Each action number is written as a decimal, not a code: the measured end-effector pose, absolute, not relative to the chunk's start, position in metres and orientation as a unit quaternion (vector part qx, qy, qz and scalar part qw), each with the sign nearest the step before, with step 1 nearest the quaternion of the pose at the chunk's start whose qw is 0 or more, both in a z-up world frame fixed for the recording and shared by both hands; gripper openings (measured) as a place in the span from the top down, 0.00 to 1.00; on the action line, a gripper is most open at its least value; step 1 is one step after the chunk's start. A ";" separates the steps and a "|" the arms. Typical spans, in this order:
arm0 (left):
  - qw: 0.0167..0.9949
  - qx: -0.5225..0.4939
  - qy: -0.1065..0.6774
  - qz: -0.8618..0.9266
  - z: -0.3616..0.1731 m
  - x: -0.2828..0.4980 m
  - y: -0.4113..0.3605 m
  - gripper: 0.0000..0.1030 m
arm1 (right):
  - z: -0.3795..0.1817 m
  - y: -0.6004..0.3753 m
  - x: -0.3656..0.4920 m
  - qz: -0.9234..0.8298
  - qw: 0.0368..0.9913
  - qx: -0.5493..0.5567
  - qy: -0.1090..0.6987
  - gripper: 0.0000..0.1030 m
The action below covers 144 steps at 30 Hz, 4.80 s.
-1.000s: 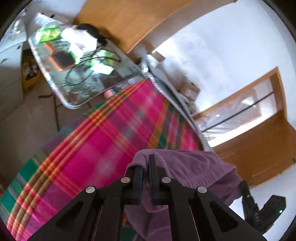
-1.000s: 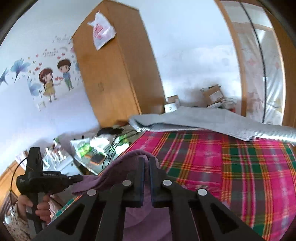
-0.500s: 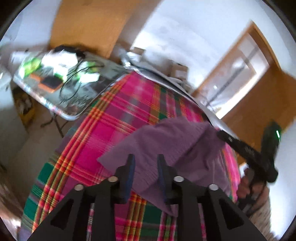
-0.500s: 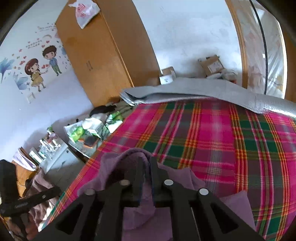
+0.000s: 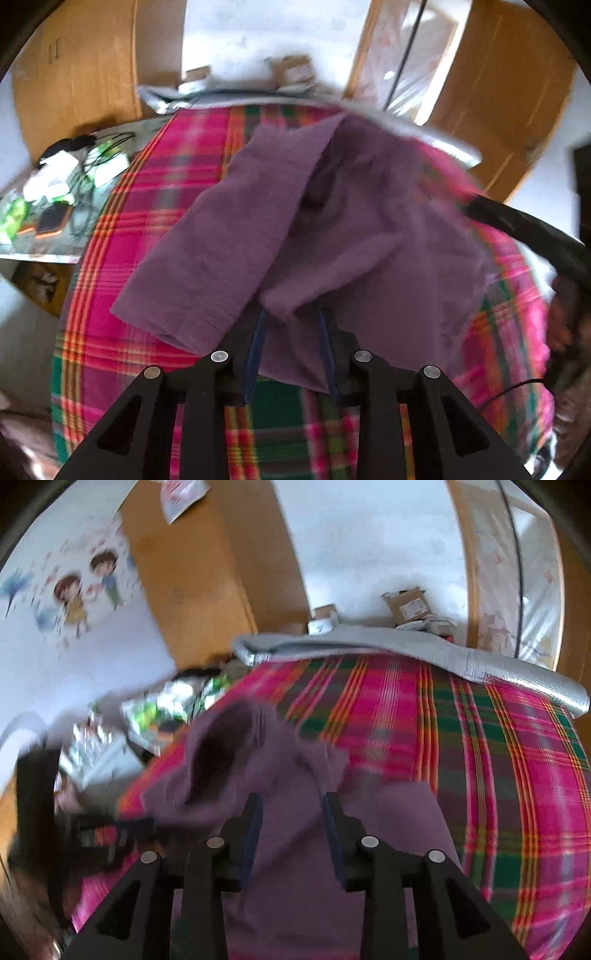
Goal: Fold clothes
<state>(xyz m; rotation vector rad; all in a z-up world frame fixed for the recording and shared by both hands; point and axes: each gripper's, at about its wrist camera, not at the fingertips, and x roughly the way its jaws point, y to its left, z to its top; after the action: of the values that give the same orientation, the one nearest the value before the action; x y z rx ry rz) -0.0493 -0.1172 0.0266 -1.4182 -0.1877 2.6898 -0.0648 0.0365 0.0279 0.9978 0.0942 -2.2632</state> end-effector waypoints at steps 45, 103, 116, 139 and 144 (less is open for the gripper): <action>0.131 -0.416 -0.263 0.861 0.066 -0.087 -0.128 0.97 | 0.009 0.057 -0.040 -0.874 0.294 0.375 0.097 0.91; 0.065 -0.330 -0.364 0.869 0.100 -0.098 -0.192 0.98 | -0.028 0.000 -0.015 -0.758 0.436 0.412 0.255 0.97; 0.059 -0.330 -0.363 0.869 0.101 -0.103 -0.192 0.98 | 0.034 0.046 -0.038 -0.851 0.366 0.338 0.167 0.98; 0.046 -0.339 -0.366 0.865 0.093 -0.135 -0.191 0.98 | 0.085 0.087 -0.103 -0.924 0.249 0.280 0.080 0.98; 0.044 -0.346 -0.367 0.862 0.088 -0.145 -0.189 0.98 | 0.077 0.081 -0.122 -0.925 0.228 0.288 0.093 0.98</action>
<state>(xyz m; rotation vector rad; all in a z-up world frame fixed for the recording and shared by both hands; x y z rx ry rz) -0.1451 -0.1895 0.0882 -1.0583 -1.1206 2.6351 -0.1219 0.0811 0.0769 0.7923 0.2574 -2.5487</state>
